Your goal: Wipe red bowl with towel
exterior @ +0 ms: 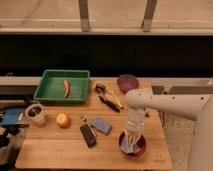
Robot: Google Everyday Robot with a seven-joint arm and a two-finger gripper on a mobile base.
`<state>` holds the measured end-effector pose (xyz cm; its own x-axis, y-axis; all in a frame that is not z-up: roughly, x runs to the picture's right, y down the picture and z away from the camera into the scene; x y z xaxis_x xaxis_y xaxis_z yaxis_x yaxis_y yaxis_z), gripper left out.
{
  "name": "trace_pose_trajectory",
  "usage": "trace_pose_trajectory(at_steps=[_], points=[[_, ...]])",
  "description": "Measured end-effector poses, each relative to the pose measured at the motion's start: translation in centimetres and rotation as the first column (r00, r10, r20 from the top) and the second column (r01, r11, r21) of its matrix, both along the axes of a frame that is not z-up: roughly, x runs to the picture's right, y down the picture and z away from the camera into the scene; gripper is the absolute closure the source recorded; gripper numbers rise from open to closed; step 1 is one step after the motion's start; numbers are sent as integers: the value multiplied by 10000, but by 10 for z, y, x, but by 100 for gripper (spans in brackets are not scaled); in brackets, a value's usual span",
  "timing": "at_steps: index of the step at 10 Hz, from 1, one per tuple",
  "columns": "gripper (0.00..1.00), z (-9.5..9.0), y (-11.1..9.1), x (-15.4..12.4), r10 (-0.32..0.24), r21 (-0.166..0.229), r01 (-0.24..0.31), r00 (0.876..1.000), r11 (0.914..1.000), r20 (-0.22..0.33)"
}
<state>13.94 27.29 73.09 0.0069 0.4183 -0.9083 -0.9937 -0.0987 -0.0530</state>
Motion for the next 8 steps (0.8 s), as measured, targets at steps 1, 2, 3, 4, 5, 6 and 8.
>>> trace_pose_trajectory(at_steps=[1, 2, 3, 4, 5, 6, 8], points=[[100, -7, -3, 0, -19, 96, 19, 10000, 10000, 20], [100, -12, -3, -1, -124, 133, 125, 9999, 9998, -73], [100, -14, -2, -2, -218, 114, 221, 9996, 9997, -177], [100, -17, 0, 1, -253, 60, 255, 9991, 9997, -336], [100, -19, 3, 9, -239, -34, 237, 9978, 9997, -623], [100, -21, 2, 16, -217, -56, 213, 9960, 9998, -861], [100, -21, -6, 29, -265, -73, 257, 9906, 9996, -1342]])
